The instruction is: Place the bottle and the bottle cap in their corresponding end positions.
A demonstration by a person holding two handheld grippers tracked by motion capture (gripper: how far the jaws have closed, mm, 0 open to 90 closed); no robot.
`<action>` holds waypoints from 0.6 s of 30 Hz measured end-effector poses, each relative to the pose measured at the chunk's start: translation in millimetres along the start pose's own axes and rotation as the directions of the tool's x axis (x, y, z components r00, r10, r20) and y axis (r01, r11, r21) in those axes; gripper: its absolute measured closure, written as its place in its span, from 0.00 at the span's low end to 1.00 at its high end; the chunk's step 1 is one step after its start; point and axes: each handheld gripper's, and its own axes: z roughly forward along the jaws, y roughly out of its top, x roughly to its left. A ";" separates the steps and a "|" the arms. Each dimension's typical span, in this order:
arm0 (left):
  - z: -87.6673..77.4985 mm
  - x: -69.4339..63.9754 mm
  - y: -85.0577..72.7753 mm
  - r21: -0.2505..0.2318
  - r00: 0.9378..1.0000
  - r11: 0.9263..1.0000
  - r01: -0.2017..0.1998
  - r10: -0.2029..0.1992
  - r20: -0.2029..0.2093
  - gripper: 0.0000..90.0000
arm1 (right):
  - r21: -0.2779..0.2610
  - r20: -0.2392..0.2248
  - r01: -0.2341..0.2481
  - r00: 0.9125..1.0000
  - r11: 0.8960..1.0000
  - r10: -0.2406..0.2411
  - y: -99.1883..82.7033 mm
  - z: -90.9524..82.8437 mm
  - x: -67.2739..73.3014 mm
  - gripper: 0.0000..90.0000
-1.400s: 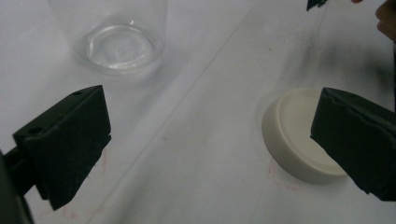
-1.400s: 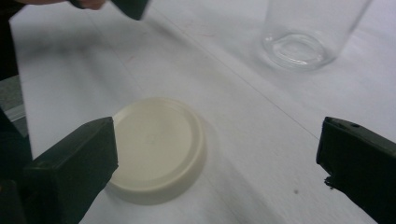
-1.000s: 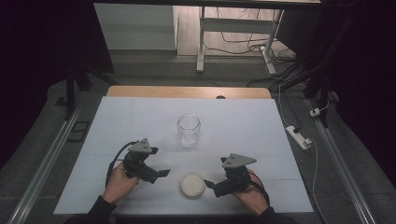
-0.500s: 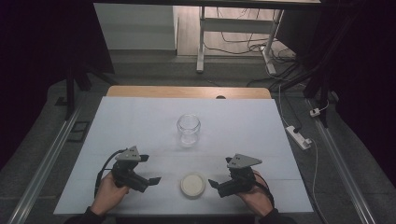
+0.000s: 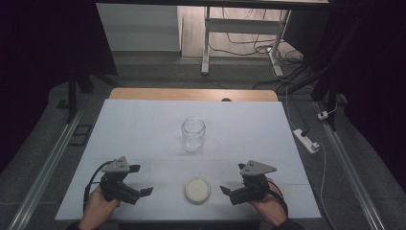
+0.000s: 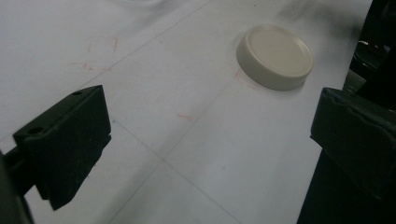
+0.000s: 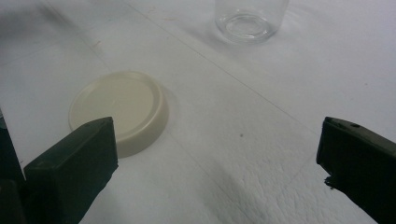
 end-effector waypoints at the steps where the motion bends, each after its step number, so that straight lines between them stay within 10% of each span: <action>1: -2.1 -0.1 -1.6 -0.001 1.000 1.000 0.002 -0.002 -0.003 0.00 | -0.001 0.003 0.001 1.000 1.000 -0.001 -0.8 -1.3 -0.6 0.00; 18: -33.7 -1.1 -32.4 -0.033 0.996 0.997 0.065 -0.067 -0.064 0.00 | -0.001 0.063 -0.038 0.997 0.999 0.038 -17.5 -24.0 -10.2 0.00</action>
